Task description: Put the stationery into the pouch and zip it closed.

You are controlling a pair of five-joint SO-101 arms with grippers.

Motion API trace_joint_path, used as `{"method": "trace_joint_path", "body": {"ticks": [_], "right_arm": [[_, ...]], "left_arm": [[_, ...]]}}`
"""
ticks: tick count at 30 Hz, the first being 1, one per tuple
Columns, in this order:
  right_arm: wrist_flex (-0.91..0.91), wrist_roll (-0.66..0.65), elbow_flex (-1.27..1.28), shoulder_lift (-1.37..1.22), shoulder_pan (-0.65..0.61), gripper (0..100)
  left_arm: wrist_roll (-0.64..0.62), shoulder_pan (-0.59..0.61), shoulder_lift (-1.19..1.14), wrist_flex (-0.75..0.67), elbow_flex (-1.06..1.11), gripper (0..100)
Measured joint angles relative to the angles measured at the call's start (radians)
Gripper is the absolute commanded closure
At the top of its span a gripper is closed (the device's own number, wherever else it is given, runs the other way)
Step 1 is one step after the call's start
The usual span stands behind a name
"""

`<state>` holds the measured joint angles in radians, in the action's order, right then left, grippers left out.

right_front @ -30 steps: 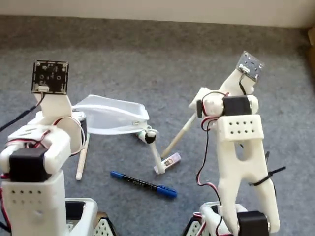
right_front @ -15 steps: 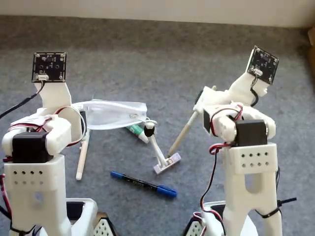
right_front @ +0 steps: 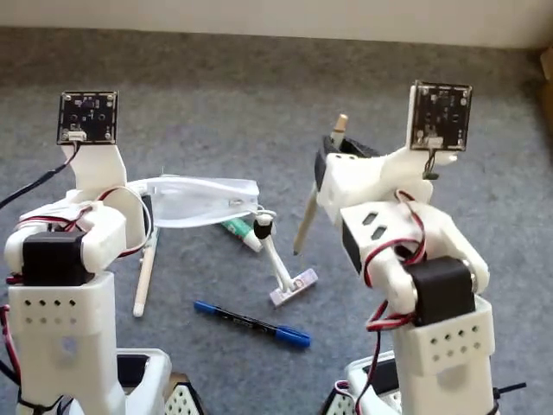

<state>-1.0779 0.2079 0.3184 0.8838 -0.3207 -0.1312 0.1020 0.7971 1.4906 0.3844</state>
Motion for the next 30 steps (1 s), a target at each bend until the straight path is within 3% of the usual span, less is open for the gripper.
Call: {"method": "trace_joint_path", "body": {"ticks": [9, 20, 30], "right_arm": [[0.163, -0.186, 0.0, 0.046, -0.149, 99.5], [0.301, -0.203, 0.0, 0.095, -0.384, 99.5], [0.505, -0.203, 0.0, 0.095, -0.46, 99.5]], "left_arm": [[0.0, 0.0, -0.018, 0.0, -0.002, 99], [0.0, 0.0, -0.018, 0.0, -0.002, 99], [0.0, 0.0, -0.018, 0.0, -0.002, 99]]}}
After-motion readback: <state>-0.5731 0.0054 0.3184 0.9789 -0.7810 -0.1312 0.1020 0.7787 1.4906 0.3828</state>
